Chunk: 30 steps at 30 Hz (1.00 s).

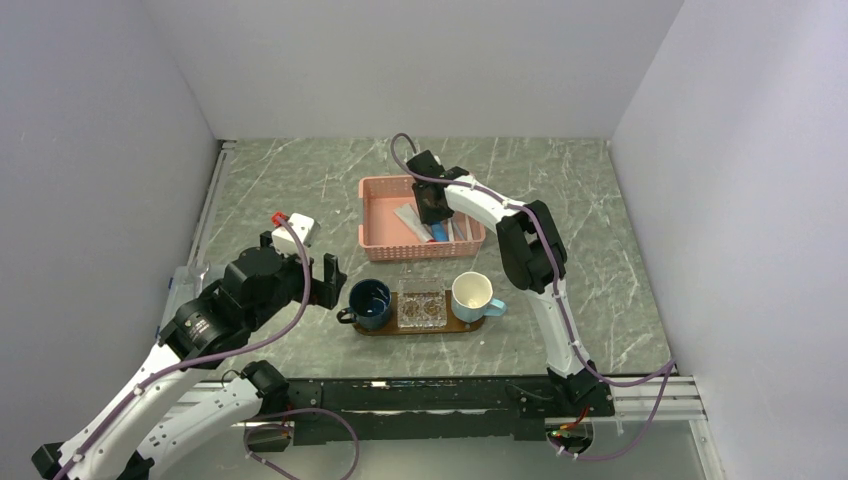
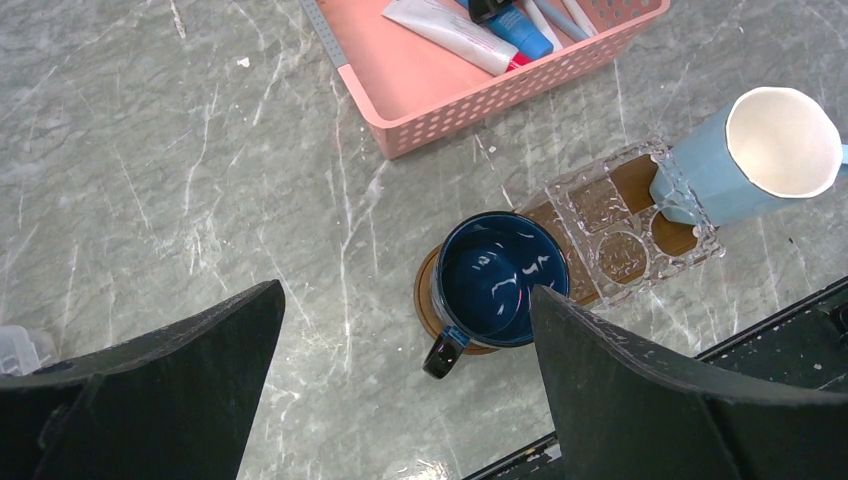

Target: Prepare toiletry sets of a toothbrush and toothpaste on the tray

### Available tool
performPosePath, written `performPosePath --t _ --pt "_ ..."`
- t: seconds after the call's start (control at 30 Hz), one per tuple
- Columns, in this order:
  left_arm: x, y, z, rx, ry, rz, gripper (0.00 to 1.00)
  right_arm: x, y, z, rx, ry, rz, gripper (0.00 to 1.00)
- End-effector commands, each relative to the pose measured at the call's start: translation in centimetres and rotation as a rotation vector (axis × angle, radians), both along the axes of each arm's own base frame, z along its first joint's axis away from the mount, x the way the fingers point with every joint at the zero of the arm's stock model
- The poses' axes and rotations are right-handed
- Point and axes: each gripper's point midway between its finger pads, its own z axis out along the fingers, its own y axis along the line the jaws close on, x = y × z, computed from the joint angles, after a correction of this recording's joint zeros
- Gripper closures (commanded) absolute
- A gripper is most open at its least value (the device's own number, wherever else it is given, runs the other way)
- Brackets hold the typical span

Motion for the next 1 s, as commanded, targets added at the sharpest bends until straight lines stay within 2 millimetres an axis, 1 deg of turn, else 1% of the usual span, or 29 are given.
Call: performPosePath --t 0.0,0.13,0.33,0.5,0.63,0.7,0.83,0.97 --pt "0.4 -0.3 1.0 -0.028 -0.042 -0.01 0.01 -0.2 -0.5 1.8 0.0 -0.022 -0.015 0.67" --pt "0.4 -0.2 1.1 -0.03 -0.045 -0.006 0.0 0.3 -0.4 4.7 0.021 -0.079 -0.023 0.68" --pt "0.4 -0.2 1.1 -0.031 -0.046 -0.006 0.01 0.5 -0.2 9.5 0.07 -0.172 -0.031 0.68" --pt "0.3 -0.4 1.1 -0.034 -0.045 -0.014 0.01 0.0 -0.1 13.6 0.131 -0.256 -0.044 0.68" --pt "0.3 -0.7 1.2 -0.047 -0.045 -0.03 0.01 -0.8 0.2 16.9 0.202 -0.313 -0.044 0.68" --pt "0.2 -1.0 1.3 -0.055 -0.046 -0.04 0.01 -1.7 0.5 18.8 0.246 -0.339 -0.036 0.68" --pt "-0.2 -2.1 2.3 -0.113 -0.047 -0.089 0.01 -4.8 2.0 22.8 0.354 -0.396 0.01 0.68" --pt "-1.0 -3.8 3.6 -0.199 -0.04 -0.164 0.01 -9.0 4.0 26.5 0.482 -0.442 0.093 0.67"
